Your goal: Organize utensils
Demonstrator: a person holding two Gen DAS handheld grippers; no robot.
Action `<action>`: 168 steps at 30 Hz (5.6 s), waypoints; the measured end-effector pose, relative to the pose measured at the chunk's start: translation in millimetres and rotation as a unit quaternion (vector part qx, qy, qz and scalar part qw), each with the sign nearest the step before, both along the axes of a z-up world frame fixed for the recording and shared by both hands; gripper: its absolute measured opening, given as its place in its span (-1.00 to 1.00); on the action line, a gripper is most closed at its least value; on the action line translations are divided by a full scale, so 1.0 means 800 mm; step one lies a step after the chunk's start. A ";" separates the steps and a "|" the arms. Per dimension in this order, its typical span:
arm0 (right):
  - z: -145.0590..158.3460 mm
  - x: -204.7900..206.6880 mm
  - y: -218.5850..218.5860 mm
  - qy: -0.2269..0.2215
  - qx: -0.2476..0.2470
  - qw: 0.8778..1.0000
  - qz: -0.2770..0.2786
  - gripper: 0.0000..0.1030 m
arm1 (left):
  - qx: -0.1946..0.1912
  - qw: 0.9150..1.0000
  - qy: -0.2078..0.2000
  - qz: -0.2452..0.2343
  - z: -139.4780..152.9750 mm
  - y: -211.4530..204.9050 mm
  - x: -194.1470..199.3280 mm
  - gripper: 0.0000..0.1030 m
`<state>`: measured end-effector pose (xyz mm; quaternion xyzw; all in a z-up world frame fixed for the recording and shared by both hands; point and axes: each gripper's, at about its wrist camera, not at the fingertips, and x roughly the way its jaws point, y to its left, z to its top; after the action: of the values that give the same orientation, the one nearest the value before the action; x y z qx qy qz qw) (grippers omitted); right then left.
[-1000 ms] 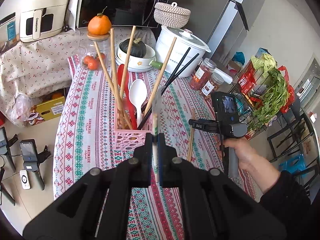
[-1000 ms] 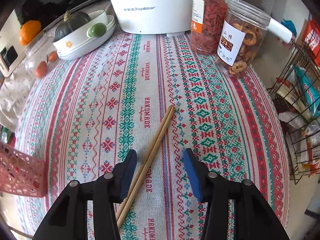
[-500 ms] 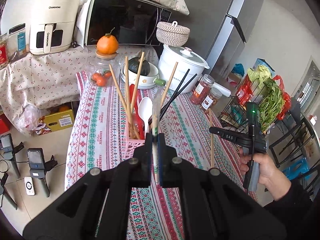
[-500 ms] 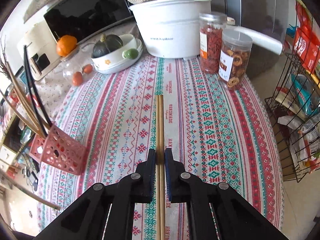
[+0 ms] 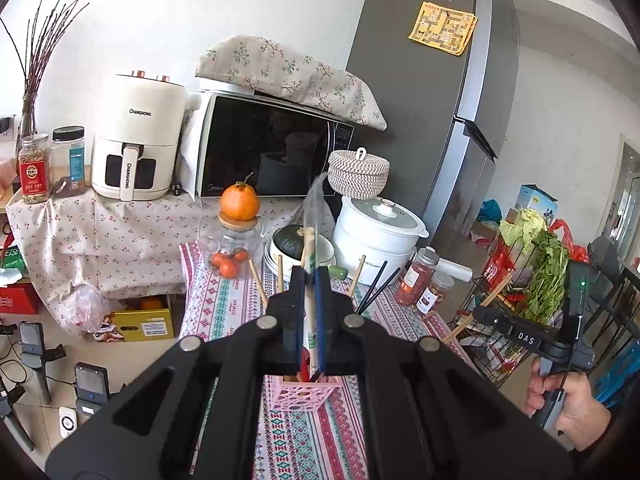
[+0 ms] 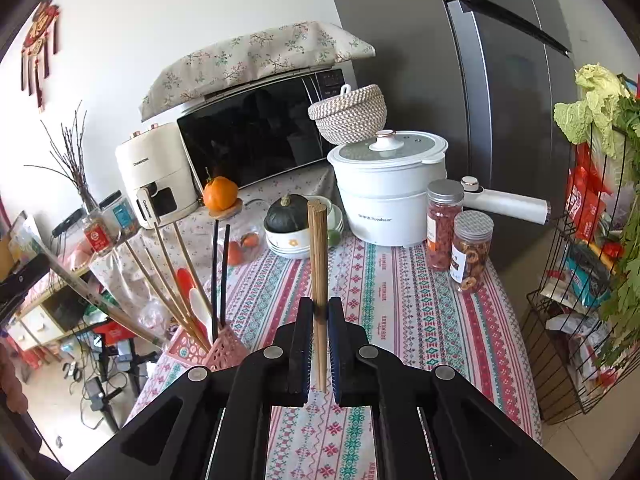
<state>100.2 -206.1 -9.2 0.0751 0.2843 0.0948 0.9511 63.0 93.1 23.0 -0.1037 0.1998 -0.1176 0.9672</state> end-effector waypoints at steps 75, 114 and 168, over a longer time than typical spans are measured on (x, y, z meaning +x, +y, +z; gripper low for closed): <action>0.049 -0.110 0.046 0.026 -0.082 0.996 -0.025 1.00 | 0.147 0.980 0.119 0.062 -0.024 -0.081 -0.074 0.99; 0.026 -0.118 0.055 0.040 -0.085 0.995 -0.018 1.00 | 0.133 0.982 0.110 0.076 -0.027 -0.093 -0.089 0.99; 0.023 -0.119 0.054 0.040 -0.079 0.996 -0.026 1.00 | 0.136 0.982 0.108 0.076 -0.026 -0.094 -0.090 0.99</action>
<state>4.7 -162.8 9.5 0.0109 0.3266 0.0445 0.9441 -8.9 17.6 2.5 0.0016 0.3087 -0.0038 0.9511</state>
